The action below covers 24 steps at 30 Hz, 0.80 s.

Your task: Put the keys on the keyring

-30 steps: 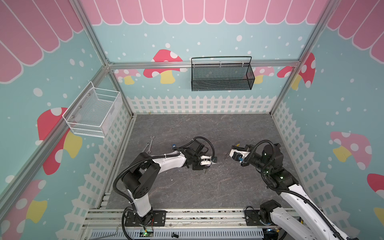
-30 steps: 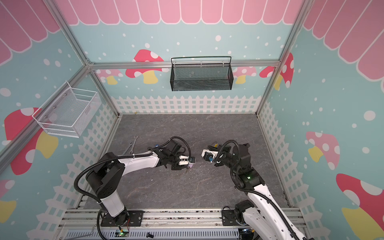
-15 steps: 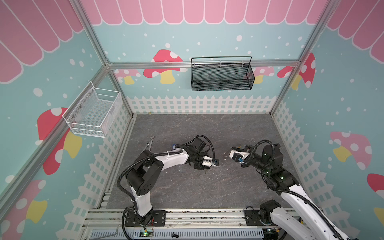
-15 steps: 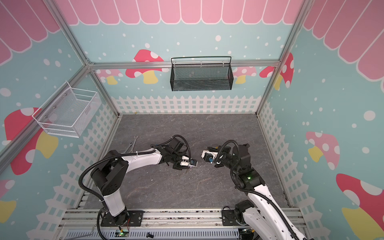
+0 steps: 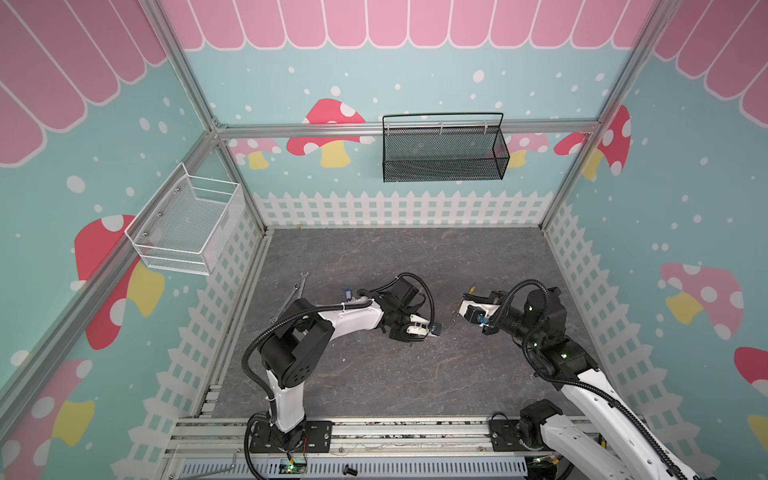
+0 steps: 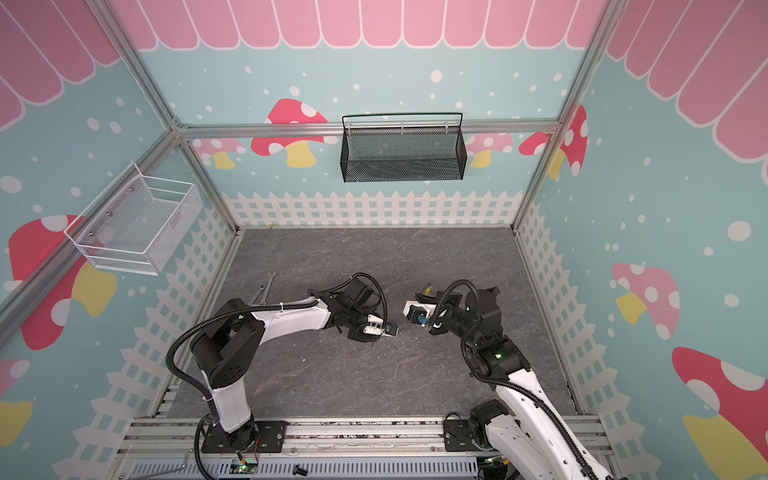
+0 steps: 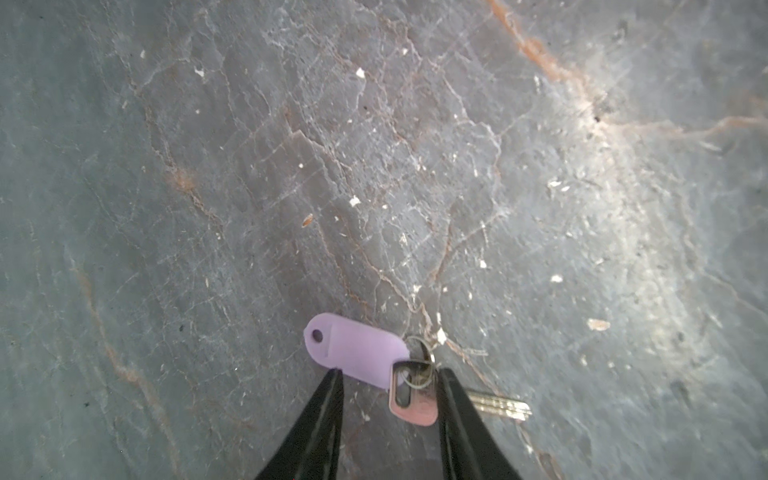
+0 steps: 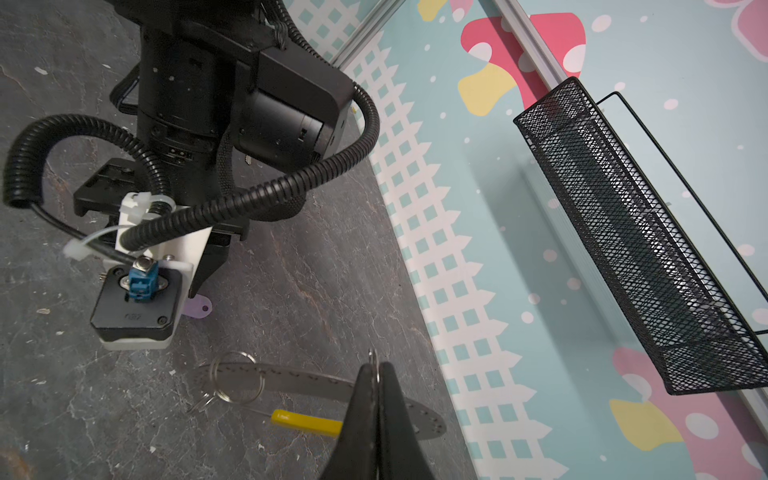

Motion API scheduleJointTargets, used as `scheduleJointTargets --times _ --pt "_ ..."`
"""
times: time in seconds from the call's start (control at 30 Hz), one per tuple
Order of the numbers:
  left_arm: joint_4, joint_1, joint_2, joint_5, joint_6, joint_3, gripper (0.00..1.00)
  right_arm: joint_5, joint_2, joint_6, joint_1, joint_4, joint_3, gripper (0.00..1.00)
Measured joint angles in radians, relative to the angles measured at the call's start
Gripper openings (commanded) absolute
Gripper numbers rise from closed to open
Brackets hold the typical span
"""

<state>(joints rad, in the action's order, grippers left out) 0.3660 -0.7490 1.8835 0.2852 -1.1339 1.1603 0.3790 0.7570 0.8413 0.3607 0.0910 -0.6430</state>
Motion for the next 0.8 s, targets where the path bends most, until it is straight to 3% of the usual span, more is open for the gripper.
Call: scheduleJointTargets --times 0.8 --pt "-0.008 -0.013 0.010 -0.042 0.000 -0.001 0.37 0.006 0.000 0.001 0.000 0.000 0.000 0.00"
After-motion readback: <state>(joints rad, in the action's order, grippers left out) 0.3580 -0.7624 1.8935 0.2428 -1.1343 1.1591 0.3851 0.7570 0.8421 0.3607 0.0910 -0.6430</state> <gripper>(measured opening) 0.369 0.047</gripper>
